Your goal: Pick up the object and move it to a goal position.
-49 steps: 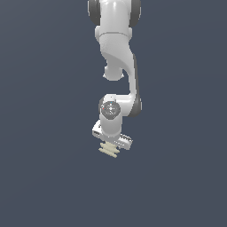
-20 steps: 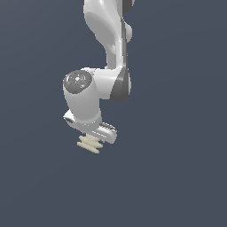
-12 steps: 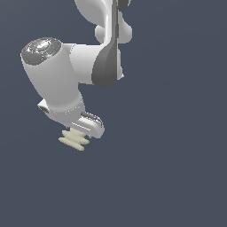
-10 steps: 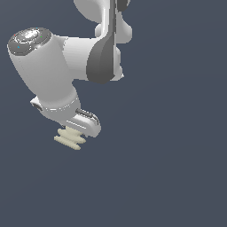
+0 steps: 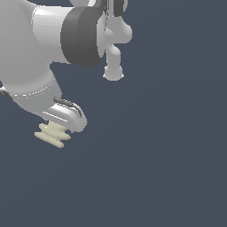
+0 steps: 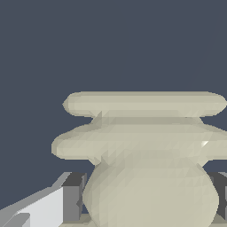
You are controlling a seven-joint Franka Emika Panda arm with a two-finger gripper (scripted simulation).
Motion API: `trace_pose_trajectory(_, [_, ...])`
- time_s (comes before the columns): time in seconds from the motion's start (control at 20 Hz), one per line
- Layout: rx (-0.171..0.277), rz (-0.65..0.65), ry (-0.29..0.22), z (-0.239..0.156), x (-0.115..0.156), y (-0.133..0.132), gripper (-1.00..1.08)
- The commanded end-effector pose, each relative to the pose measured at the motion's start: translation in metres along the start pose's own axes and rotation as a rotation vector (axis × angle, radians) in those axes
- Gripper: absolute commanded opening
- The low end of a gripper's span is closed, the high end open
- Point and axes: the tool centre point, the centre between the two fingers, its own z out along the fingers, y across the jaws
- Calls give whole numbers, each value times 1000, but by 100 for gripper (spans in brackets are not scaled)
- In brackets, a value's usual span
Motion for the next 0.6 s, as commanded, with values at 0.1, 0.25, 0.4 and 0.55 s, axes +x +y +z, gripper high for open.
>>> trace_pose_trajectory(0.1, [0,-1,-1,-12,6,4,-100])
trace_pose_trajectory(0.25, [0,-1,-1,-16,8,6,-100])
trace_pose_trajectory(0.4, [0,-1,-1,-19,10,7,-100])
trace_pose_trajectory(0.55, [0,-1,-1,-20,10,7,-100])
